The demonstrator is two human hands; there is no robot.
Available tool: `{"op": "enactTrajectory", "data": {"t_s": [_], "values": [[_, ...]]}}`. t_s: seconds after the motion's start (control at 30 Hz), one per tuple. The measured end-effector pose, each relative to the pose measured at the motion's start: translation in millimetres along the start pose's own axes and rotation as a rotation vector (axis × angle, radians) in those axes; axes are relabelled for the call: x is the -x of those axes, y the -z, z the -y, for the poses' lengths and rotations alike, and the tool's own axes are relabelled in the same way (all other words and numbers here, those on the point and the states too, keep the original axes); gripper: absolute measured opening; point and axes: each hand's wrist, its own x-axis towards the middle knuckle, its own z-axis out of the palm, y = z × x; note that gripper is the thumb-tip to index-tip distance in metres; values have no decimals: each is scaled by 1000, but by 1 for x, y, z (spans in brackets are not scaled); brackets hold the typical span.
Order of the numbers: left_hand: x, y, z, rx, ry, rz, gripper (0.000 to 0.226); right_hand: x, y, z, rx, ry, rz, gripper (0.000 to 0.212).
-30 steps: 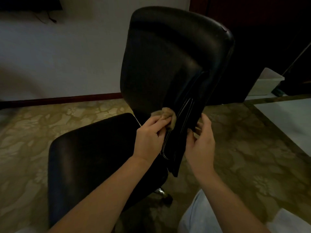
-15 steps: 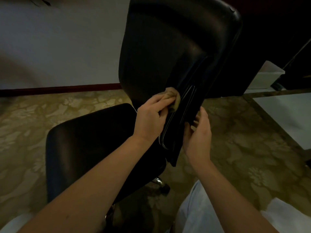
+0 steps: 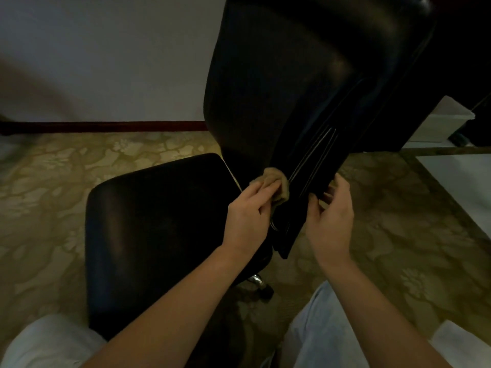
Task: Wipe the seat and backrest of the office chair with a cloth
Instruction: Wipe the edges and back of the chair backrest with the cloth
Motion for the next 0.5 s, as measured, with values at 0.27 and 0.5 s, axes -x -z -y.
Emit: {"op": "enactTrajectory", "data": {"t_s": [0.27,0.5], "values": [[-30,3,-15,-4,-84,-41,32,3,0,1,-21,-17,10,46],[21,-7,14,30,78,0,32,3,2,-1,-21,7,4,46]]}}
